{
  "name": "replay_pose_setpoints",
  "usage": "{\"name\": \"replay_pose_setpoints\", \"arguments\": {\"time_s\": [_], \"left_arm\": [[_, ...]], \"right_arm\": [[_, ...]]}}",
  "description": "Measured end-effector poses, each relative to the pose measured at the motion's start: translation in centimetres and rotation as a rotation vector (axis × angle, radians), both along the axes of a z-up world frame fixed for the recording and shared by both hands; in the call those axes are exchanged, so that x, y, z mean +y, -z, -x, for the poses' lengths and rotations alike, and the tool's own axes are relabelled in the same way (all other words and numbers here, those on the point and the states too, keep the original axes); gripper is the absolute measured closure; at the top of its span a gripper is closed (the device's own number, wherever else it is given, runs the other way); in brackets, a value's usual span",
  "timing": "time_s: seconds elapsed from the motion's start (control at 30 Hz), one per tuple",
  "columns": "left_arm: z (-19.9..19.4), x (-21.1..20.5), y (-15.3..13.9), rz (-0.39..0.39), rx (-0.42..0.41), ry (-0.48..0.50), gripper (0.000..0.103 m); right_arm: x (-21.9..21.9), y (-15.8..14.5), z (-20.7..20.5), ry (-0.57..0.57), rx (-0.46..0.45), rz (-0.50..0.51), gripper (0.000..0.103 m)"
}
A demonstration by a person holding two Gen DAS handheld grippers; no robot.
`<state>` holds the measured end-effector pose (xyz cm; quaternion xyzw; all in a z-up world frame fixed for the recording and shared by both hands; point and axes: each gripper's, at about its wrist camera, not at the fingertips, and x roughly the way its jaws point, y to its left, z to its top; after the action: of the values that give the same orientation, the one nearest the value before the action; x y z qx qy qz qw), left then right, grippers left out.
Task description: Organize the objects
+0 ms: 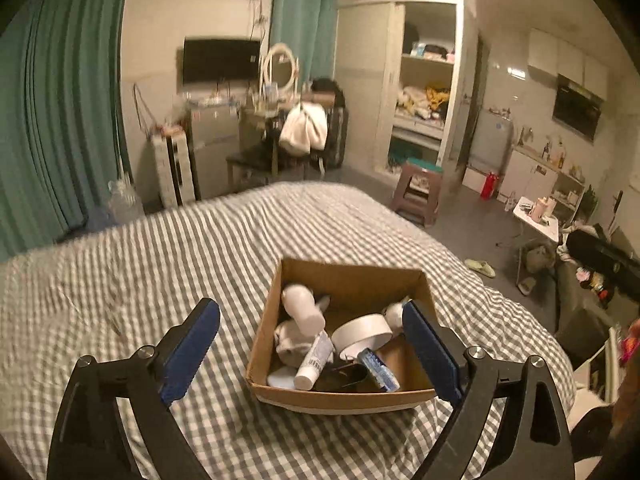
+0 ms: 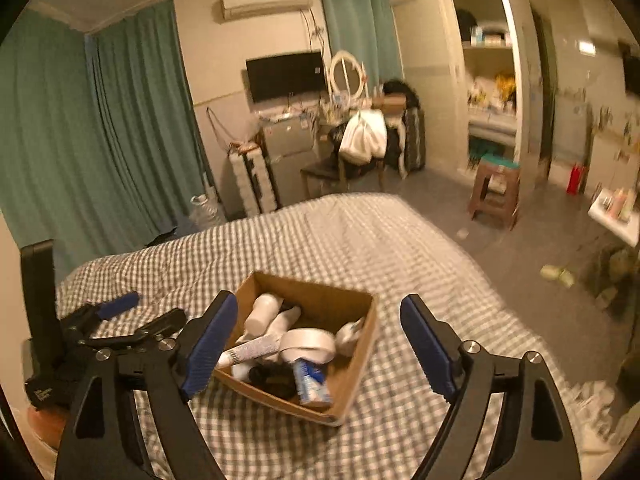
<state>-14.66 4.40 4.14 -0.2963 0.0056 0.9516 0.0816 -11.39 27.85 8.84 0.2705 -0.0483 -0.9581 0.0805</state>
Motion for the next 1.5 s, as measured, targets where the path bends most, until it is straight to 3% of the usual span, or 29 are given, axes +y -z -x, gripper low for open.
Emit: {"name": "replay_pose_setpoints", "arguments": {"time_s": [0.17, 0.33, 0.47, 0.63, 0.77, 0.9, 0.97, 1.07, 1.5], "left_arm": [[-3.6, 1.1, -2.3, 0.040, 0.118, -0.026, 0.001], [-5.2, 1.8, -1.9, 0.054, 0.161, -0.018, 0.000], [-5.4, 2.1, 0.2, 0.076, 0.156, -0.025, 0.000], [-4.3, 2.3, 4.4, 0.101, 0.089, -0.037, 0.000], [-3.5, 1.3, 6.9, 0.117, 0.053, -0.063, 0.000], [-3.0, -0.3, 8.3, 0.110, 0.000, -0.110, 0.000], [-3.1, -0.7, 8.5, 0.128, -0.009, -0.139, 0.000], [-3.6, -1.7, 8.2, 0.091, 0.012, -0.142, 0.000], [-4.9, -2.4, 6.3, 0.056, 0.073, -0.147, 0.000]], "right_arm": [[0.8, -2.4, -3.8, 0.070, 0.095, -0.053, 0.009], [0.8, -1.5, -5.5, 0.137, 0.122, -0.135, 0.003], [0.2, 1.0, -6.1, 0.157, 0.133, -0.153, 0.003], [-1.6, 4.2, -5.8, 0.166, 0.135, -0.167, 0.003], [-3.0, 6.5, -4.6, 0.197, 0.112, -0.208, 0.003], [-3.6, 9.3, -3.2, 0.170, 0.071, -0.186, 0.003], [-4.1, 10.6, -2.5, 0.161, 0.050, -0.184, 0.003], [-4.5, 11.8, -2.1, 0.161, 0.040, -0.208, 0.003], [-4.8, 11.5, -2.7, 0.148, 0.070, -0.199, 0.003]]}}
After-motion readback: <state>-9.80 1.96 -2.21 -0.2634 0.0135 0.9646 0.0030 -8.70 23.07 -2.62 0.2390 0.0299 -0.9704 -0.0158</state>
